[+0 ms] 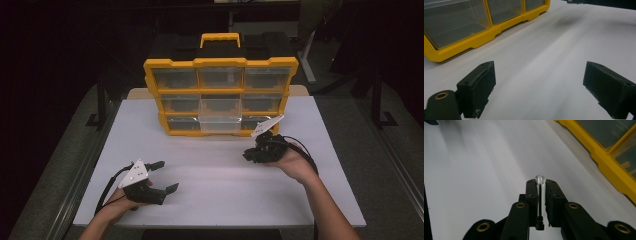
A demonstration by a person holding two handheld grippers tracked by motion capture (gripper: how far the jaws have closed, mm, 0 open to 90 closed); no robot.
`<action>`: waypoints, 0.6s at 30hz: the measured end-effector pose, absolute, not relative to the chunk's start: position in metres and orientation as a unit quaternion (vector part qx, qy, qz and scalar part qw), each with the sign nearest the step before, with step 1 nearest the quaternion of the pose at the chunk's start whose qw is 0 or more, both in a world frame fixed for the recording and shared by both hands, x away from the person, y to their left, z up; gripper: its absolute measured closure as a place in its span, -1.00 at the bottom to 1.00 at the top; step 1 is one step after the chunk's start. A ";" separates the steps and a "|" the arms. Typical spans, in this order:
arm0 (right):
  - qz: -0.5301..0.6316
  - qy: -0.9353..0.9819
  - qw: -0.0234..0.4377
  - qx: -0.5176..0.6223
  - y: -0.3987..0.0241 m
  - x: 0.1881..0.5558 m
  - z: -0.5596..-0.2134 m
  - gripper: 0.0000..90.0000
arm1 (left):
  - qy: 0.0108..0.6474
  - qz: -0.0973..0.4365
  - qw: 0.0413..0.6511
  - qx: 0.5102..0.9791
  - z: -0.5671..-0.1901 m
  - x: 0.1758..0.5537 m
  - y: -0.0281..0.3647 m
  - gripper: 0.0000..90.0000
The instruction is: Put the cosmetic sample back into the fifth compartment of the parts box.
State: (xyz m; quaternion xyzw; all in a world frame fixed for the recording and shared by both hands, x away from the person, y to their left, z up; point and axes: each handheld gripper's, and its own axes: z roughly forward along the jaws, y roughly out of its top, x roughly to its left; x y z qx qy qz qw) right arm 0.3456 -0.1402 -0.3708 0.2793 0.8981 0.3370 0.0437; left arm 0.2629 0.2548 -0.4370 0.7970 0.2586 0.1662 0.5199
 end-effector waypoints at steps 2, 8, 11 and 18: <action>0.338 0.897 0.047 0.280 -0.143 0.347 -0.367 0.78 | 0.257 0.168 0.519 0.798 -0.437 0.264 0.255 -0.80; 0.338 0.895 0.053 0.285 -0.151 0.350 -0.354 0.77 | 0.269 0.172 0.513 0.797 -0.435 0.265 0.256 -0.96; 0.338 0.894 0.058 0.289 -0.153 0.352 -0.346 0.77 | 0.272 0.174 0.512 0.796 -0.435 0.265 0.256 -0.96; 0.343 0.891 0.062 0.292 -0.159 0.357 -0.333 0.77 | 0.267 0.167 0.511 0.800 -0.435 0.266 0.256 -0.96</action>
